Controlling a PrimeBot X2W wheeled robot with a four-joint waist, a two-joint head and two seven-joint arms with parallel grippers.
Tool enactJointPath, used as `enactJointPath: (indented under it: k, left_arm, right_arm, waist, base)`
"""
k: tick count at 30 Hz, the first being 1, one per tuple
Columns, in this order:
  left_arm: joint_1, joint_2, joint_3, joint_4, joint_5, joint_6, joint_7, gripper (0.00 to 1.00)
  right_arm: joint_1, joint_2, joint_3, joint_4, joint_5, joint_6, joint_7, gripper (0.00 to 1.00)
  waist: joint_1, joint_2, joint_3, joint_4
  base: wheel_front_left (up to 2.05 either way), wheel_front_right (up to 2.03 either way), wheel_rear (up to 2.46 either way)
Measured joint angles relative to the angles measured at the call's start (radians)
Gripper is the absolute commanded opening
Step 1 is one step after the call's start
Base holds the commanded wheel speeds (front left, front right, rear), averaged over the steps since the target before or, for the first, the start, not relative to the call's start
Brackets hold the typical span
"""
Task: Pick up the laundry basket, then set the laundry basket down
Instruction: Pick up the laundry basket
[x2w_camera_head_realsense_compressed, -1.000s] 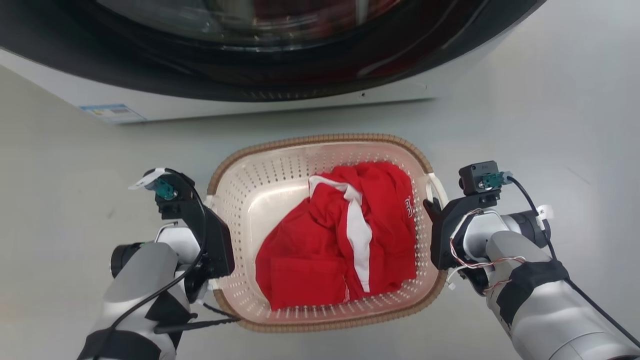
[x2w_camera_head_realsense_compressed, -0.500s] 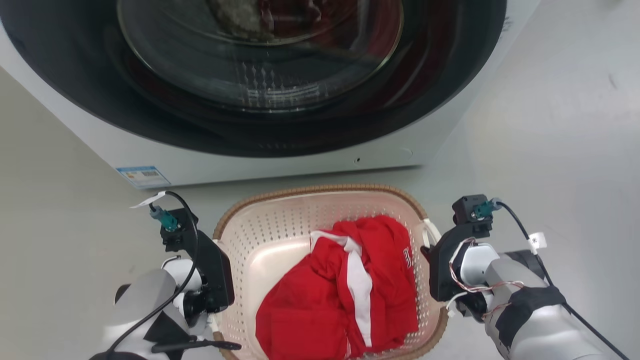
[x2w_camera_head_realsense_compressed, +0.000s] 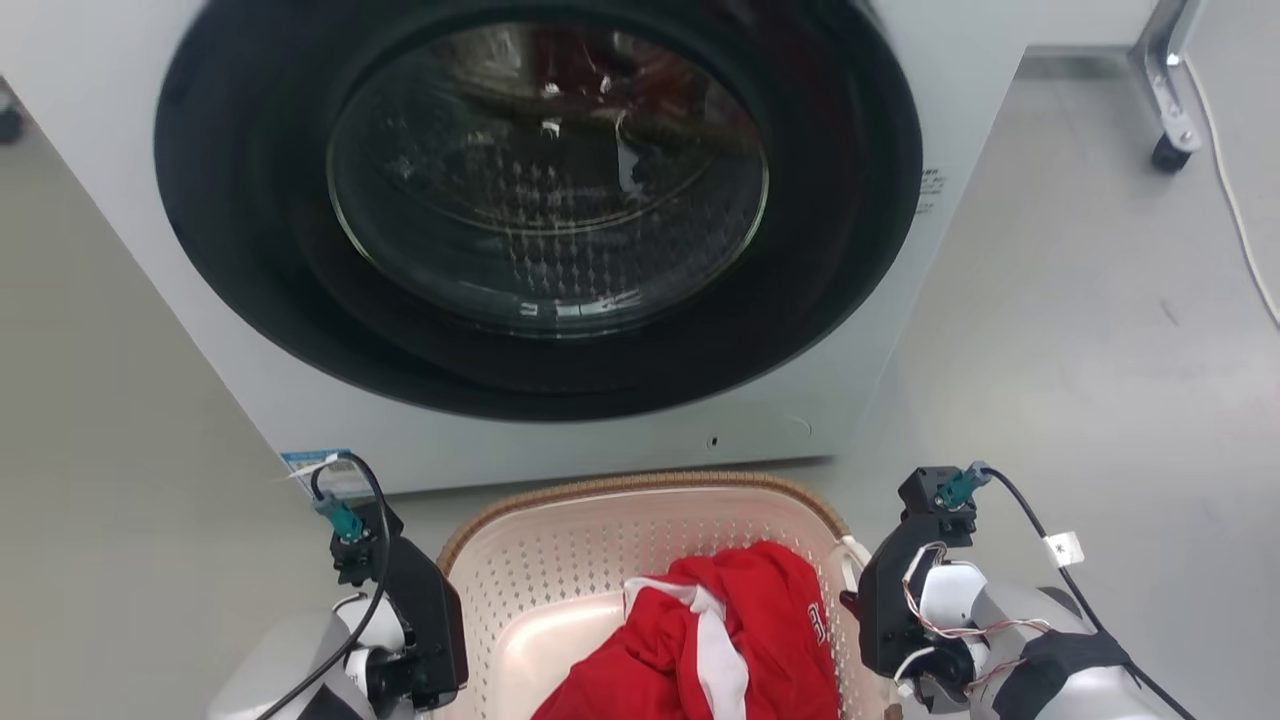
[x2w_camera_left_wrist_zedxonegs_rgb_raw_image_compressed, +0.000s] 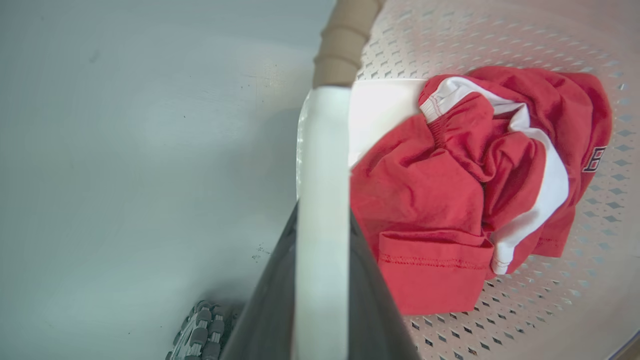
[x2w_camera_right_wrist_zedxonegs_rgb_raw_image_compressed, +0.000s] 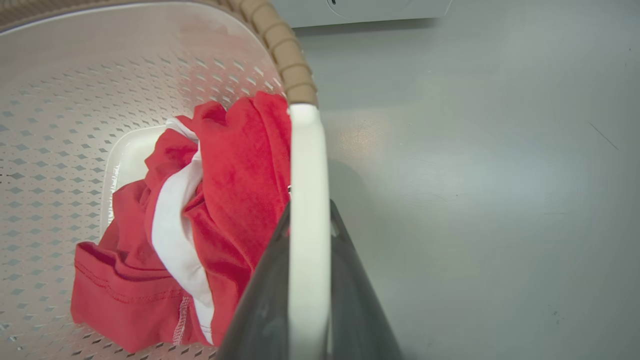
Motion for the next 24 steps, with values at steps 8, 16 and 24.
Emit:
enactJointPath:
  k: [8,16,24]
  left_arm:
    - [0.026,0.002,-0.002,0.005,-0.017,0.000,0.047,0.00]
    - [0.039,0.011,-0.004,0.006,-0.043,0.000,0.078,0.00]
    - [0.062,0.014,-0.008,0.007,-0.054,0.000,0.099,0.00]
  right_arm:
    - [0.023,0.000,0.011,0.000,0.050,0.000,0.059,0.00]
    - [0.026,0.000,0.023,-0.004,0.082,0.000,0.105,0.00]
    - [0.049,-0.001,0.035,-0.004,0.114,0.000,0.133,0.00]
  waist:
    - [0.0001,0.0001,-0.092,0.006]
    - [0.0001,0.0001,-0.141,0.012]
    - [0.0002,0.0001,-0.155,0.012]
  base:
    - [0.00,0.00,0.00]
    - [0.00,0.00,0.00]
    - [0.00,0.00,0.00]
